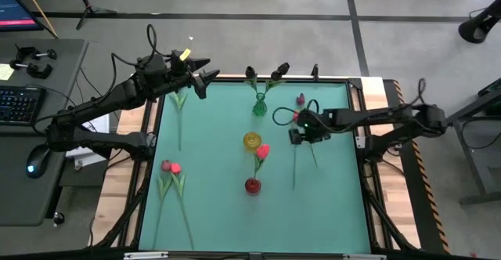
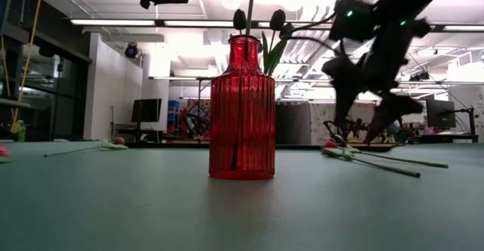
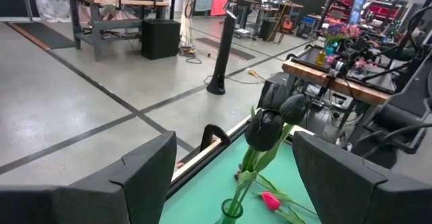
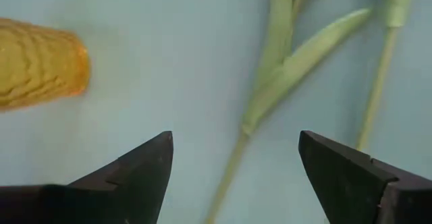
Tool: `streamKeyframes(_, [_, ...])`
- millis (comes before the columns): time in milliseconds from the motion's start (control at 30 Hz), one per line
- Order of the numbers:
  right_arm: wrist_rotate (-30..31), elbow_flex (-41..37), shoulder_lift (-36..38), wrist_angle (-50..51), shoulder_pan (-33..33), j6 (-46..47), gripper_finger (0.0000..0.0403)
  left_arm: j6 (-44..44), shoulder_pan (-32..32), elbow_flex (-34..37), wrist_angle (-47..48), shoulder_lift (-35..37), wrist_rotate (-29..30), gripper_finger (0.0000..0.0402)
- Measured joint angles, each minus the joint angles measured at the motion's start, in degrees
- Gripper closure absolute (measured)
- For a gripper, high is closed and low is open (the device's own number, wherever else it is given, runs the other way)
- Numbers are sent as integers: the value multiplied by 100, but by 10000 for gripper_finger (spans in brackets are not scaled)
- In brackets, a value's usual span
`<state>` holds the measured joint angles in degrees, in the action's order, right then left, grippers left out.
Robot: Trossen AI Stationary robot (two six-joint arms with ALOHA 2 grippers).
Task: Sort flowers into vase by color
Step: Put the top pink tulip into the red vase
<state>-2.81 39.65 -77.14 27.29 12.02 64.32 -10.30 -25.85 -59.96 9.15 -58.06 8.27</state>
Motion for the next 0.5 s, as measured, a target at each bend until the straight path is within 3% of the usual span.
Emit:
streamKeyframes(300, [409, 905, -1357, 462, 185, -136, 129, 5, 0, 0, 0, 0, 0, 117])
streamKeyframes(500, [612, 1172, -1800, 1085, 169, -105, 148, 123, 0, 0, 0, 0, -2, 117])
